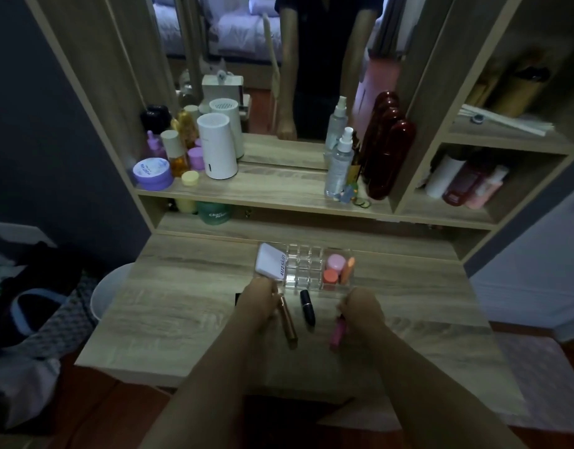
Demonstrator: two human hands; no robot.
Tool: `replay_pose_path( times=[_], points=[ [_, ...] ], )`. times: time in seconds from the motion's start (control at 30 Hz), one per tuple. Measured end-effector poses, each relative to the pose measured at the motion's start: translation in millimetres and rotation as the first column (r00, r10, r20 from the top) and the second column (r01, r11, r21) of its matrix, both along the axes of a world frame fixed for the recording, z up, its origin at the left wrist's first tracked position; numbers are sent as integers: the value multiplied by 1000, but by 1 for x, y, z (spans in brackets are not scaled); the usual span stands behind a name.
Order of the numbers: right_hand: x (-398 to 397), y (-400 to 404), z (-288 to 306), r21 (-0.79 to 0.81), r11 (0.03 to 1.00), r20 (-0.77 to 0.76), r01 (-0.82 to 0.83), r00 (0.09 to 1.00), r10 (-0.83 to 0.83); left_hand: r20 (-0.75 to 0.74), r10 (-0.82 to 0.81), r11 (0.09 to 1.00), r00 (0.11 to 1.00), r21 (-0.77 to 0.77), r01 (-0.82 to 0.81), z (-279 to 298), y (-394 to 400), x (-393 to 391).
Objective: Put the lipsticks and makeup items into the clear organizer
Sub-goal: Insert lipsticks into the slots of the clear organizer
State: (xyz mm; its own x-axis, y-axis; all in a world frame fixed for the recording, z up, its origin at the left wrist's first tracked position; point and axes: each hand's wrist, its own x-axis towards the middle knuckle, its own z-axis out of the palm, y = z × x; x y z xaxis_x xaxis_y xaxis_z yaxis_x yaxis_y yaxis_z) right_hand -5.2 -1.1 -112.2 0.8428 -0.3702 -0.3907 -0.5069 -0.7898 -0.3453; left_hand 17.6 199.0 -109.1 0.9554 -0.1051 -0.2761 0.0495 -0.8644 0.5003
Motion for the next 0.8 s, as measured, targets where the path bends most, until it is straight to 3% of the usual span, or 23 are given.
replay_pose_path(
  times=[0.43,0.6,0.8],
  points=[
    [15,0,-8,-65,998,-87,-14,996,8,-104,261,955,960,-116,-272,-17,-17,7],
    [20,0,2,-87,980,-128,-179,978,167,-220,215,956,951,-151,-251,-12,-20,9],
    [38,5,54,76,951,-302,-301,901,310,-224,83,938,971,-312,-152,20,-18,33]
  ],
)
